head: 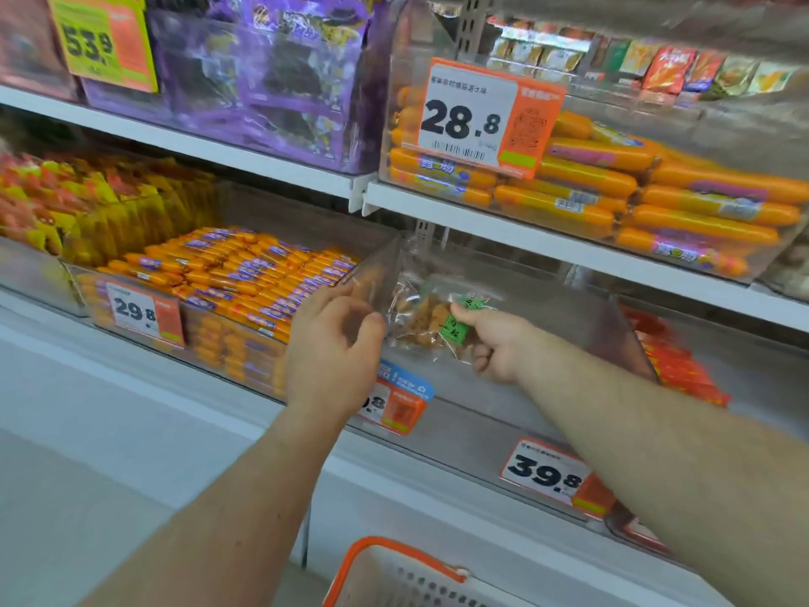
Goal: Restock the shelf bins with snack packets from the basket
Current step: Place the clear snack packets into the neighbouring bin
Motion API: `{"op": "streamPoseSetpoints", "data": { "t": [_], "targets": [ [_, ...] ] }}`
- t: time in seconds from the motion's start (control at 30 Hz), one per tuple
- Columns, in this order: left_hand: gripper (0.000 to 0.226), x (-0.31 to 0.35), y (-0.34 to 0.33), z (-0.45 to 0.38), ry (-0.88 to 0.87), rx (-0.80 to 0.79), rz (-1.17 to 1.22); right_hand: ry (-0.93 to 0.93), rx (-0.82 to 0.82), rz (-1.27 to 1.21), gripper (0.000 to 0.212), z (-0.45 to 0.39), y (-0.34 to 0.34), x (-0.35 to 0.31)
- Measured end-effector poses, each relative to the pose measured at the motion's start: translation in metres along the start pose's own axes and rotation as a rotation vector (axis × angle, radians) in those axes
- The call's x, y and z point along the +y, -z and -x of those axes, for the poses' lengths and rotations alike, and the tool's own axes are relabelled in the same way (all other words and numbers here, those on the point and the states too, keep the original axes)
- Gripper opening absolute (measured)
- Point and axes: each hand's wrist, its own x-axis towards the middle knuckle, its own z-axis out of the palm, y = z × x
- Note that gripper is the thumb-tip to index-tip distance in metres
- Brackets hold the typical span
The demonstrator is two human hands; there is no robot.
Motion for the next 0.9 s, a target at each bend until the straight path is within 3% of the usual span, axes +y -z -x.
{"op": "streamPoseSetpoints", "data": {
  "t": [0.13, 0.3, 0.5, 0.77, 0.9],
  "targets": [
    [0.019, -0.006, 0.0, -0.001, -0.016, 0.037, -0.011, 0.002, 0.002, 0.094, 0.029, -0.04, -0.019, 0.004],
    [0.036, -0.008, -0.006, 0.0, -0.073, 0.084, -0.036, -0.022, 0.042, 0.182, 0.029, -0.067, -0.028, 0.013],
    [0.025, -0.009, -0.012, 0.0, -0.041, 0.137, -0.046, 0.068, 0.135, 0.228, 0.051, -0.085, -0.044, 0.015],
    [0.034, -0.007, -0.012, -0.002, -0.051, 0.14, -0.07, 0.0, 0.006, 0.289, 0.059, -0.084, -0.038, 0.008],
    [0.036, -0.006, -0.011, -0.001, -0.045, 0.122, -0.065, 0.16, -0.006, 0.243, 0.065, -0.087, -0.035, 0.013]
  ]
}}
